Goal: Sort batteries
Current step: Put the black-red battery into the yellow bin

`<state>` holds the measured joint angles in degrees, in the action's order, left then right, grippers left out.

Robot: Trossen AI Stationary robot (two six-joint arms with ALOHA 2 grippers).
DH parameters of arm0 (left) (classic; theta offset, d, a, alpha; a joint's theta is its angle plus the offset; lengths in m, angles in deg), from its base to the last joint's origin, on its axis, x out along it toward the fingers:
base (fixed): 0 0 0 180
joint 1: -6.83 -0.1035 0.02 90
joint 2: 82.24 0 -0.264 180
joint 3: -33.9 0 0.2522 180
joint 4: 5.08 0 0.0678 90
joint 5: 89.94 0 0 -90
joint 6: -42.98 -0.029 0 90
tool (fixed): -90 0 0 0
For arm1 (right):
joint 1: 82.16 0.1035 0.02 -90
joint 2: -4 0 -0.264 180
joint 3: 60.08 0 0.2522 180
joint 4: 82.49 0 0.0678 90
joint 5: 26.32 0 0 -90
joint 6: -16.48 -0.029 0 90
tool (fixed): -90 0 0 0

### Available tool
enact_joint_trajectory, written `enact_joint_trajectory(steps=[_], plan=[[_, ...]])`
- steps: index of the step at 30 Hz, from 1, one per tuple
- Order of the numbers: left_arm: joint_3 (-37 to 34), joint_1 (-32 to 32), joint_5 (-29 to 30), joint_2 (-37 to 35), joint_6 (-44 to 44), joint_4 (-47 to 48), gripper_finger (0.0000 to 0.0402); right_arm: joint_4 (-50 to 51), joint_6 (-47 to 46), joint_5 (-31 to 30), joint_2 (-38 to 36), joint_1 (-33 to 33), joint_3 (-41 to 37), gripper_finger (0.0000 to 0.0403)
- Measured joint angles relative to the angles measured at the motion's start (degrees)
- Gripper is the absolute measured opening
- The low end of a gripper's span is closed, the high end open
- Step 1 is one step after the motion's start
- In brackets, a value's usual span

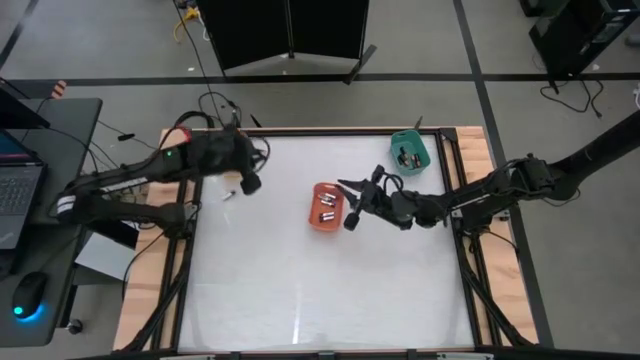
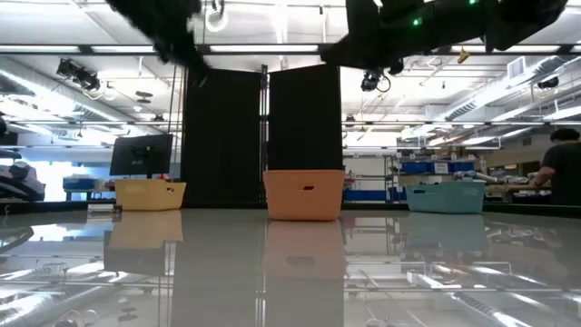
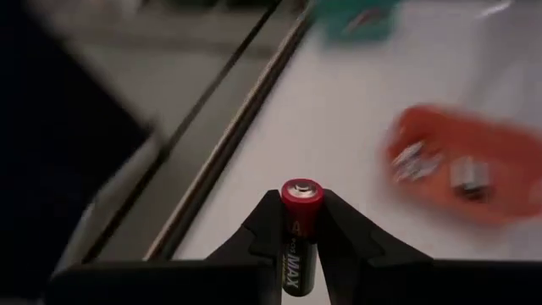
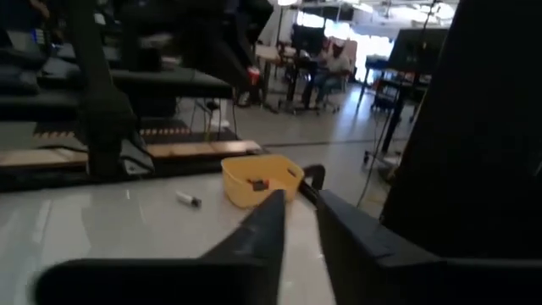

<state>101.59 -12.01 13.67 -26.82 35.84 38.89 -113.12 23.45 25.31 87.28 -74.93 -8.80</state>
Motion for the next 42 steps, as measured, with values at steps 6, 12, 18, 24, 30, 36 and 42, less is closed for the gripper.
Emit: enact_joint_trajectory(steps=[6, 12, 18, 24, 30, 36, 42], plan=[[0.0, -15.1, 0.1, 6.2, 3.0, 8.1, 0.0053, 2.3, -1.1, 0.0, 0.0, -1.3, 0.0, 0.0016], [0.0, -27.7, -4.3, 15.3, 4.7, 9.3, 0.0053, 4.4, -1.2, 0.3, 0.0, -2.2, 0.0, 0.0018], [0.0, -34.1, -7.3, 23.6, 5.1, 8.3, 0.0053, 7.3, -2.2, 0.4, 0.0, -2.3, 0.0, 0.0016], [0.0, -36.3, -7.4, 29.6, 5.1, 8.6, 0.0053, 8.7, -2.9, 0.5, 0.0, -2.3, 0.0, 0.0008], [0.0, -37.2, -6.5, 33.6, 5.5, 8.1, 0.0053, 8.8, -2.8, 0.5, 0.0, -2.3, 0.0, 0.0016], [0.0, -37.3, -6.3, 37.1, 5.9, 6.6, 0.0053, 9.4, -2.7, 0.5, 0.0, -2.3, 0.0, 0.0007], [0.0, -37.3, -6.0, 37.8, 5.8, 6.6, 0.0063, 9.4, -2.8, 0.5, 0.0, -2.3, 0.0, 0.0018]])
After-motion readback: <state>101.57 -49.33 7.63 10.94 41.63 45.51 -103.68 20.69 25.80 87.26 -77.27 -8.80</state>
